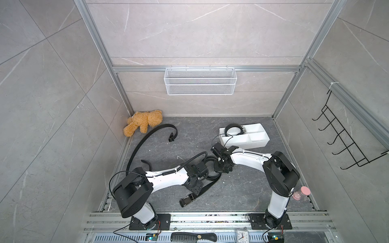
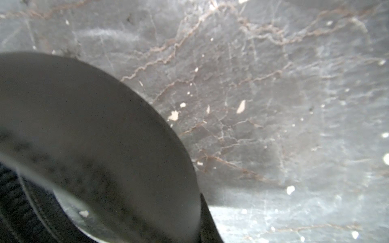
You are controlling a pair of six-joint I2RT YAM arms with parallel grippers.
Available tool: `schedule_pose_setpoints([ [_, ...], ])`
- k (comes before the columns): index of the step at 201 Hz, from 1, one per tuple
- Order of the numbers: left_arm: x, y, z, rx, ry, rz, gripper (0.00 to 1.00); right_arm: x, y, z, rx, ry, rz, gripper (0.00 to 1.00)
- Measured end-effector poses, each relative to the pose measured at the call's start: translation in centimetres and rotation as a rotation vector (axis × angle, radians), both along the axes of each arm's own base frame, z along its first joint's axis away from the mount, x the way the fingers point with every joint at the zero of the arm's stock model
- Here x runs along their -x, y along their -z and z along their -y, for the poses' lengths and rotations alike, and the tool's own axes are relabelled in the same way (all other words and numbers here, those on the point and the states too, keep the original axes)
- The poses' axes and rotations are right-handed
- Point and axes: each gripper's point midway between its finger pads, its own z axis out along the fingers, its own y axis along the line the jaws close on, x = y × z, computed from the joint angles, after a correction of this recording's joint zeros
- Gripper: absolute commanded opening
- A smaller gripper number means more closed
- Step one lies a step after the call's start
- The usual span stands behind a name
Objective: Place the belts into the storage roll
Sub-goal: Roll the belt at the center of the board.
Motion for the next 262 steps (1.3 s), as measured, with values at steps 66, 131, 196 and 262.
schedule_pose_setpoints([
  [66,3.0,-0.3,4.4,0.041,0.148,0.131,0.65,0.1,0.1,0.0,-0.004,0.000,-0.003,0.05],
  [131,2.8,0.6,5.1,-0.003,0.144,0.224,0.64,0.1,0.1,0.0,-0.005,0.000,-0.002,0.05],
  [196,1.6,0.9,8.4,0.067,0.109,0.250,0.26,0.1,0.1,0.0,-0.005,0.000,-0.002,0.05],
  [262,0.0,0.0,6.4,0.076,0.079,0.210,0.00,0.2,0.1,0.0,-0.013,0.000,-0.004,0.07],
])
